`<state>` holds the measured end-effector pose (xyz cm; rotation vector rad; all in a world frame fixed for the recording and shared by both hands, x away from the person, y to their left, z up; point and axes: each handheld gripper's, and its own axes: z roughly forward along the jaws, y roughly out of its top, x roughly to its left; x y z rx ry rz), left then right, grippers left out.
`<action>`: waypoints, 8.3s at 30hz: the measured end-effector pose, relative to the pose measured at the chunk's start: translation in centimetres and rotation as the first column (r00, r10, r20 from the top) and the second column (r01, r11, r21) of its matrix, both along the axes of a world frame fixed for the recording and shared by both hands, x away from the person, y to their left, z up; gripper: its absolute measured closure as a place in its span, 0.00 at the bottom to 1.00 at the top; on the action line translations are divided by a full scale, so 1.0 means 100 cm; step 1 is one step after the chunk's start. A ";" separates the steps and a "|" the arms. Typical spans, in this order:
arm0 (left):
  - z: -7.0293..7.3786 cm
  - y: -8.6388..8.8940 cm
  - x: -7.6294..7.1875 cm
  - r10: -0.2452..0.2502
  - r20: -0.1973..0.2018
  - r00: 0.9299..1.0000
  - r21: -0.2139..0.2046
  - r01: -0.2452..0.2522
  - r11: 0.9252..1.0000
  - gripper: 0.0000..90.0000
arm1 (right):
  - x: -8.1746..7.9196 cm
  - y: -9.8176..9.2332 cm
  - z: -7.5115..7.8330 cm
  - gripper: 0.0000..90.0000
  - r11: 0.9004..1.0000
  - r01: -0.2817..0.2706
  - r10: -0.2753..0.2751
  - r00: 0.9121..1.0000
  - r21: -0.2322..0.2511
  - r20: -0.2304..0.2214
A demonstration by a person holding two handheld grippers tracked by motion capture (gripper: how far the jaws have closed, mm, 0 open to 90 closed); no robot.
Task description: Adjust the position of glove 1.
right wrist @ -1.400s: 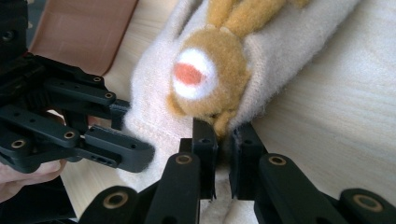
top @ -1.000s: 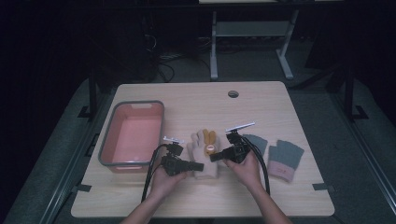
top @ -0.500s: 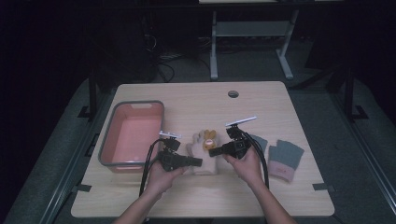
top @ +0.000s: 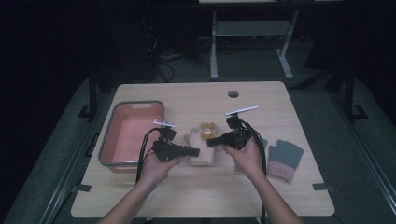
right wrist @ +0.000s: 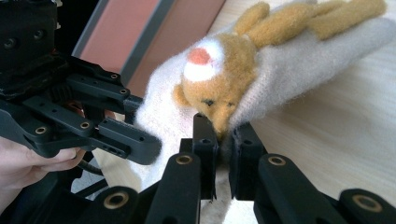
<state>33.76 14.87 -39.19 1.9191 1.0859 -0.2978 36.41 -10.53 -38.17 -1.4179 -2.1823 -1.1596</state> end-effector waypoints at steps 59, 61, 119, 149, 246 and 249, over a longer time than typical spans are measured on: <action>0.086 0.058 0.029 0.041 0.104 0.994 -0.019 -0.039 0.999 0.78 | 0.045 0.051 0.087 0.92 0.996 -0.076 0.071 0.993 0.040 0.098; 0.088 0.063 0.030 0.042 0.109 0.993 -0.017 -0.040 0.999 0.77 | 0.047 0.056 0.089 0.92 0.996 -0.080 0.076 0.992 0.039 0.098; 0.096 0.171 0.029 0.168 0.091 0.981 -0.010 -0.168 0.986 0.78 | 0.077 0.171 0.095 0.92 0.977 -0.202 0.196 0.977 0.070 0.090; 0.053 0.198 0.029 0.215 -0.009 0.977 0.063 -0.214 0.975 0.78 | 0.087 0.209 0.041 0.92 0.971 -0.228 0.230 0.973 0.071 -0.020; 0.021 0.174 0.037 0.212 -0.018 0.977 0.375 -0.191 0.907 0.74 | 0.073 0.165 0.027 0.69 0.973 -0.226 0.225 0.974 -0.047 -0.029; 0.022 0.173 0.036 0.215 -0.012 0.977 0.361 -0.196 0.912 0.72 | 0.070 0.159 0.030 0.67 0.974 -0.223 0.223 0.975 -0.025 -0.018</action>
